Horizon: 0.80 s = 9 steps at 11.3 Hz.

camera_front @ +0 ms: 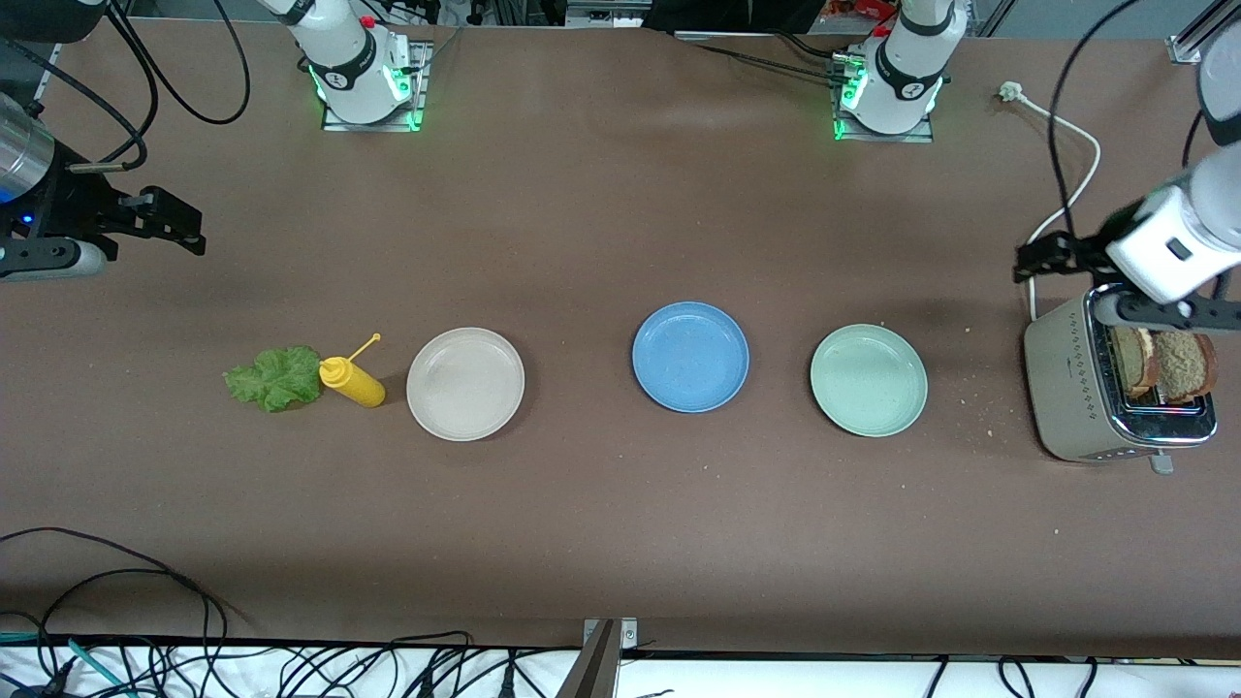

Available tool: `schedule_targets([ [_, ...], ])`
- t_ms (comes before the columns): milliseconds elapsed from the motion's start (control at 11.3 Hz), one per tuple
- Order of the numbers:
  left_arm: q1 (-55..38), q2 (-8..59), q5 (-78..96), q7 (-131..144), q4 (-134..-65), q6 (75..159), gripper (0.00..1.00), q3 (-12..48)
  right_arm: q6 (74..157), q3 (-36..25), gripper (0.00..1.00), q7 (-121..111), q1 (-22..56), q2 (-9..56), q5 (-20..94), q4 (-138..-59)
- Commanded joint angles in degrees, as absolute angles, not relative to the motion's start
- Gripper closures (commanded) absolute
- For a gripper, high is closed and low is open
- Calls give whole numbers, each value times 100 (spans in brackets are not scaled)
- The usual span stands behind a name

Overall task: Make sandwich in blue plate with both arms
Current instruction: 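Reach the left gripper into the toaster and grasp a bread slice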

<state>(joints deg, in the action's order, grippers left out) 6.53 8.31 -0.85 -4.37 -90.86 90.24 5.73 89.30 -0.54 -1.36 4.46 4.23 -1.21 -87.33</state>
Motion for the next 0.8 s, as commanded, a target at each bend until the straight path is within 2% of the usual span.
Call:
schedule_targets([
  [0,1394,1650,-650,-1604,-8622,9586,0,598,8851,-44,0,-184,439,475,-185,-8604],
  [178,1887,1985,-851,-1854,-8631,10070,0,598,8851,-44,0,-184,431,475,-193,-8604],
  [444,2048,2205,-1239,-1907,-8710,10081,0,606,8851,-44,0,-176,422,475,-193,-8604],
  [711,2065,2346,-1230,-1907,-8885,10081,17,615,8851,-44,0,-176,422,475,-193,-8604],
])
